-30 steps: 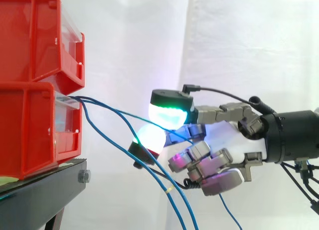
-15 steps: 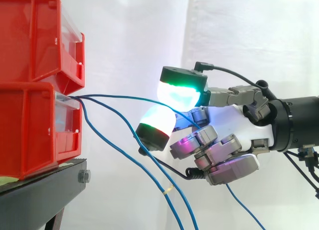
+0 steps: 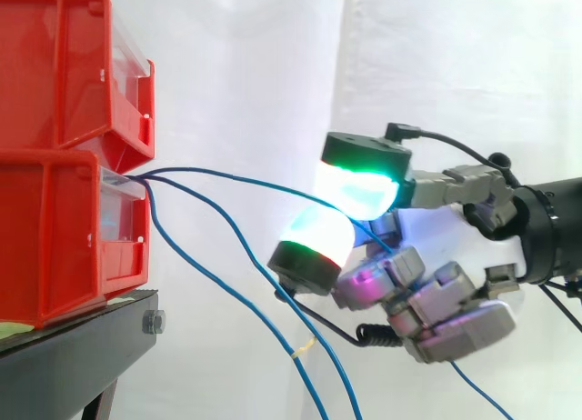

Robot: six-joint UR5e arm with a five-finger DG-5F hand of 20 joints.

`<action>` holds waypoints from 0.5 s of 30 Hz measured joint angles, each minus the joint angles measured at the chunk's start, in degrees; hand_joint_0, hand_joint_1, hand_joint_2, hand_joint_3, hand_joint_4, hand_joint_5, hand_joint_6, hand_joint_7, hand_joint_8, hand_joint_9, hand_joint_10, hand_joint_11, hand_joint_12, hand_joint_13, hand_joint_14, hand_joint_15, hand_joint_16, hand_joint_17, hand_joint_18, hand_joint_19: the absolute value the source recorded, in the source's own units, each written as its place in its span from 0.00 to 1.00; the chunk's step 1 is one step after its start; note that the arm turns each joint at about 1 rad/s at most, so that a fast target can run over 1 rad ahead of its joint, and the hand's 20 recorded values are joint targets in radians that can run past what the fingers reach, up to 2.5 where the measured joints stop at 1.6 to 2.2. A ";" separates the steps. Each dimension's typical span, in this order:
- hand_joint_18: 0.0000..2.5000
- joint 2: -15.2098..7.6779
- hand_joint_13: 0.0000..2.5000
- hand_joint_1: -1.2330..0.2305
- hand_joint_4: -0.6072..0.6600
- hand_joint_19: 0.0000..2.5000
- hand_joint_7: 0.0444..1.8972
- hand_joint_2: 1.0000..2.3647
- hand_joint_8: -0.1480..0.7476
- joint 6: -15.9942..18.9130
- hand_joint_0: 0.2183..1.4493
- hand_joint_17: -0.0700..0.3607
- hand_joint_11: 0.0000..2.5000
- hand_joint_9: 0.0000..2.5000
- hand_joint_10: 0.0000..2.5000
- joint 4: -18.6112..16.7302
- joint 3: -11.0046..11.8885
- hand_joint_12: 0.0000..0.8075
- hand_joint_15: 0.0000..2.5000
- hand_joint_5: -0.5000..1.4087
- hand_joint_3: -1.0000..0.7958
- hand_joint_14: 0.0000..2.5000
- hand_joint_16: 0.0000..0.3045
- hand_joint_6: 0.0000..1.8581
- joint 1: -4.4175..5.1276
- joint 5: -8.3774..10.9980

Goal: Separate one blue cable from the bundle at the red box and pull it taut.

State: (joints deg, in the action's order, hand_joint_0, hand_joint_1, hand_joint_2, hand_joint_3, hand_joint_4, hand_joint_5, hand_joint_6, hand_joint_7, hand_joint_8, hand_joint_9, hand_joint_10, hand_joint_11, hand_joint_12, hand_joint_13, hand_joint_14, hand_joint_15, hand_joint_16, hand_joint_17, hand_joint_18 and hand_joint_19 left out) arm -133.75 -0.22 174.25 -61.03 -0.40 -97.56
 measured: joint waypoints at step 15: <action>0.69 0.58 0.54 0.31 0.27 0.39 0.65 0.01 0.46 -3.26 0.34 0.52 0.88 0.16 1.00 3.43 -0.05 0.76 0.71 0.18 0.52 1.00 0.23 0.48 -0.17 -2.94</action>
State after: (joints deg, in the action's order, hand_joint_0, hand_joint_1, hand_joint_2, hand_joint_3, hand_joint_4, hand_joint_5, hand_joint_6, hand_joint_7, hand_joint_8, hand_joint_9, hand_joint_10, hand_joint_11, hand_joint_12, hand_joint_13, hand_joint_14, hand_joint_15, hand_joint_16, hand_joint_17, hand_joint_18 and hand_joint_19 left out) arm -133.17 -3.47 177.68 -61.08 -0.57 -100.51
